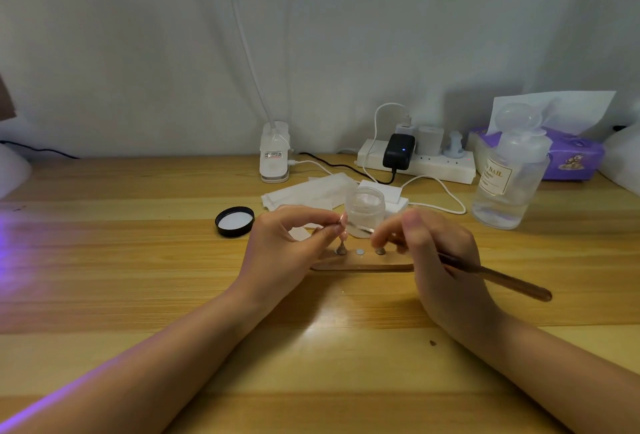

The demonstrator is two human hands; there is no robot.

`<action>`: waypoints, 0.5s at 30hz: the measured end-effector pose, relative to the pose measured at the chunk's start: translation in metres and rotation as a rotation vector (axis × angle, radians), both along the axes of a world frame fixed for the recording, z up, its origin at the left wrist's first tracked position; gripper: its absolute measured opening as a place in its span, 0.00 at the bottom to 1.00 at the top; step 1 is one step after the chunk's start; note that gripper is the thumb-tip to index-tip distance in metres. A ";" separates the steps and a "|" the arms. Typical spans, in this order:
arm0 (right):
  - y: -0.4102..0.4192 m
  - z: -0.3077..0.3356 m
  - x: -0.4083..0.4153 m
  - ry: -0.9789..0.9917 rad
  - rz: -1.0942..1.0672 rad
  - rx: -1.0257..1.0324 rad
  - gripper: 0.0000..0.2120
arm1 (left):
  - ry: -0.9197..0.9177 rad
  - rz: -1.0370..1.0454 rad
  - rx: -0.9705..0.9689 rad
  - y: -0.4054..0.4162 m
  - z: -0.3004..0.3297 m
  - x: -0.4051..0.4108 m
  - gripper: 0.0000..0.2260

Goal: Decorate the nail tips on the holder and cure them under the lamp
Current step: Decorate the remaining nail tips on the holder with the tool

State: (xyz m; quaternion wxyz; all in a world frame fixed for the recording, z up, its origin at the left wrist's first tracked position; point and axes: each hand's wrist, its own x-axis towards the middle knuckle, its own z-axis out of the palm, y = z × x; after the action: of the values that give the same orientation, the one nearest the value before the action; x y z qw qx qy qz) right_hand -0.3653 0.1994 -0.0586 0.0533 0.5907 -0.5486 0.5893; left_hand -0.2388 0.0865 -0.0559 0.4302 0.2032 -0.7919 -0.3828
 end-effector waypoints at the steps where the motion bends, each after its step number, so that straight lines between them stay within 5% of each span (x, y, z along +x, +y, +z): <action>1: -0.001 0.001 0.000 -0.010 -0.014 0.017 0.17 | -0.002 0.000 -0.004 0.000 0.000 0.000 0.06; 10: 0.000 -0.001 0.002 0.072 0.090 0.010 0.23 | 0.014 0.002 -0.008 0.000 0.001 0.000 0.07; 15: 0.001 0.003 -0.001 -0.112 0.045 -0.024 0.10 | 0.051 -0.032 -0.027 0.001 0.001 -0.001 0.09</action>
State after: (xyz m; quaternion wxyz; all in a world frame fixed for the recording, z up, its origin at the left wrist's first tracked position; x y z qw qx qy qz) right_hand -0.3662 0.2004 -0.0559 0.0164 0.5682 -0.5301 0.6292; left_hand -0.2399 0.0872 -0.0548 0.4467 0.1750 -0.7889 -0.3840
